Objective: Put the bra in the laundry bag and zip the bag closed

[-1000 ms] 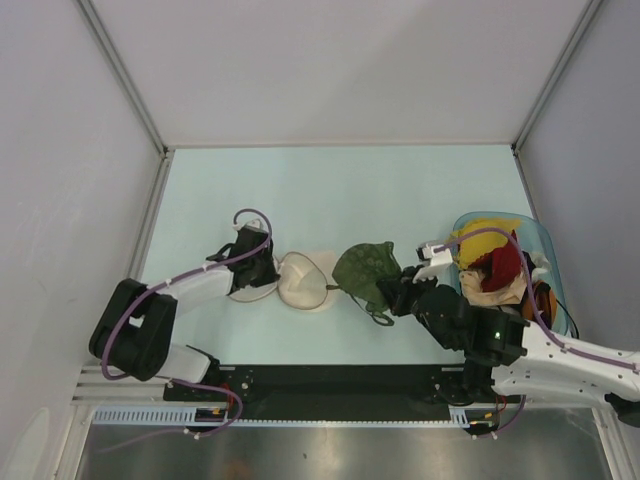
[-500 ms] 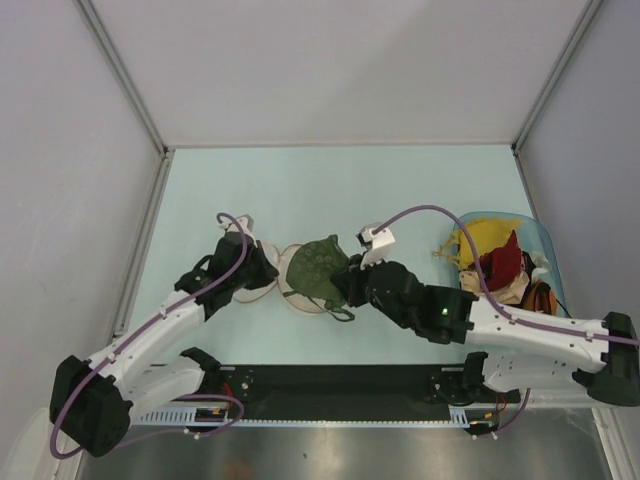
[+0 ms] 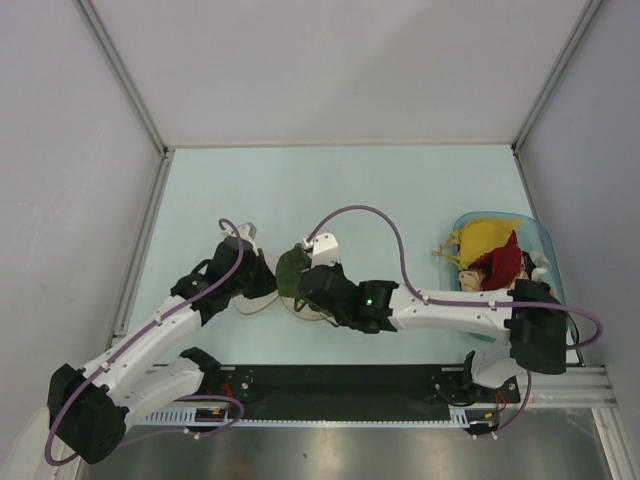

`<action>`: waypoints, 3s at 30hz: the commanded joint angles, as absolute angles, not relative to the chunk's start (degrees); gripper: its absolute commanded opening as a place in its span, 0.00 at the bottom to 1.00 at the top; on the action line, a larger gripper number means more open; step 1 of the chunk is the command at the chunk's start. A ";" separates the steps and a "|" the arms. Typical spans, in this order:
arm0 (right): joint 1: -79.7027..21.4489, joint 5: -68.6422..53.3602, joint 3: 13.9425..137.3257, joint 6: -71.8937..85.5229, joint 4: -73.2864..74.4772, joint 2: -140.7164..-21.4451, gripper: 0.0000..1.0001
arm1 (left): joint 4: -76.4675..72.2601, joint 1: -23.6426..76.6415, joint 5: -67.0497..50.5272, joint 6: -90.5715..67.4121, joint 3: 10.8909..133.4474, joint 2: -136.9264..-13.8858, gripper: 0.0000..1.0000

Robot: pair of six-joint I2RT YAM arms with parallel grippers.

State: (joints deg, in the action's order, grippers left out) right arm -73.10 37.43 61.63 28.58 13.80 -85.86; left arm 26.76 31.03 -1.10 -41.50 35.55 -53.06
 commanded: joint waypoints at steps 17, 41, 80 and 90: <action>-73.12 47.54 67.50 28.91 26.01 -93.95 0.00 | 24.43 32.08 -3.25 -41.40 36.21 -52.21 0.00; -71.47 28.32 61.18 26.97 10.03 -97.04 0.00 | 26.20 36.30 1.60 -36.39 40.79 -57.39 0.00; -68.12 18.01 58.45 36.47 18.19 -80.44 0.78 | 23.99 38.06 -1.58 -40.96 35.60 -50.98 0.00; -63.81 14.33 52.21 36.74 14.94 -76.02 0.84 | 24.17 38.06 -2.11 -40.08 36.38 -51.41 0.00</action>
State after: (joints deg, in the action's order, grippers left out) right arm -64.86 16.60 53.63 36.47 17.26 -76.60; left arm 25.82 37.71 -1.72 -40.07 35.55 -52.07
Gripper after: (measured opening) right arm 0.842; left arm 0.005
